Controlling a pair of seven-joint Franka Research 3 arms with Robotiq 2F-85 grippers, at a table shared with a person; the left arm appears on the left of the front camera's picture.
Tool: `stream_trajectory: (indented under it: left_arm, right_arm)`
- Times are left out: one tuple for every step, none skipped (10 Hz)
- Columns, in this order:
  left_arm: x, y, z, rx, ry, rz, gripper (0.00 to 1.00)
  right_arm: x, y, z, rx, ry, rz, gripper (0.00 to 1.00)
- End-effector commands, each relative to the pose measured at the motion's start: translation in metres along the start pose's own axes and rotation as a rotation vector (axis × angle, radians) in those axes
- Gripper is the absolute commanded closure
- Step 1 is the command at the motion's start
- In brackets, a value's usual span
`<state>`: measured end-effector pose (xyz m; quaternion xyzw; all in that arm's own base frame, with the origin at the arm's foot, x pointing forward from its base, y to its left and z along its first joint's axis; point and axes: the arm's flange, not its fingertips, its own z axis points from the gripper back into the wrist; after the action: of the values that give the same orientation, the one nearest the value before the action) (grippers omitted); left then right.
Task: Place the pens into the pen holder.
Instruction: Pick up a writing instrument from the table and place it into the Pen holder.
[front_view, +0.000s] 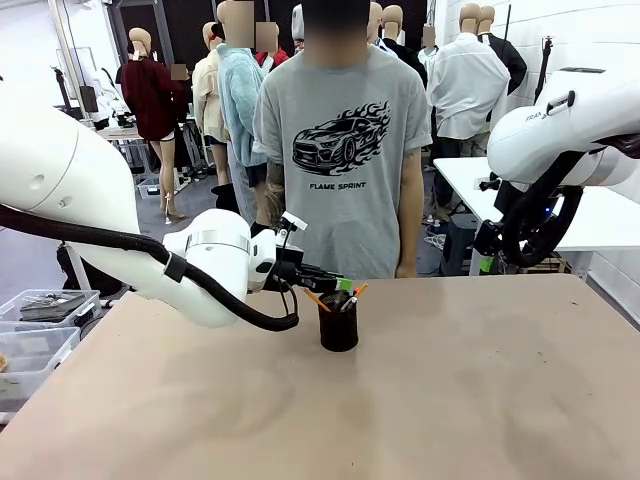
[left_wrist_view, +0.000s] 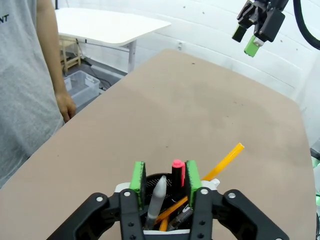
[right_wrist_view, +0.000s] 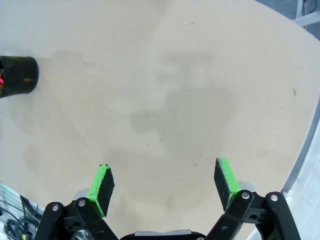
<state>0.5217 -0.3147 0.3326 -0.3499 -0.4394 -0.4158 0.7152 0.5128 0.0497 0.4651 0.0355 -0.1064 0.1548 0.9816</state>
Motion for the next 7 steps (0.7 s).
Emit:
stream_trajectory:
  left_arm:
    - [-0.001,0.000,-0.007,0.029,-0.009,0.000,0.48]
    - [0.002,-0.001,-0.003,0.034,-0.022,-0.004,0.48]
    - [0.009,-0.003,0.006,0.038,-0.049,-0.011,0.48]
    - [0.022,-0.005,0.020,0.034,-0.085,-0.023,0.48]
    - [0.038,-0.009,0.038,0.037,-0.130,-0.053,0.48]
    - [0.057,-0.014,0.061,0.040,-0.183,-0.078,0.48]
    - [0.072,-0.015,0.082,0.071,-0.191,-0.091,0.48]
  right_arm:
    - [0.000,-0.002,-0.001,-0.003,-0.008,0.009,0.00]
    - [0.000,-0.002,-0.001,-0.003,-0.008,0.009,0.00]
    - [0.000,-0.002,-0.001,-0.003,-0.008,0.009,0.00]
    - [0.000,-0.002,-0.001,-0.003,-0.008,0.009,0.00]
    - [0.000,-0.002,-0.001,-0.003,-0.008,0.009,0.00]
    - [0.000,-0.002,-0.001,-0.003,-0.008,0.009,0.00]
    - [0.000,-0.002,-0.001,-0.003,-0.008,0.009,0.00]
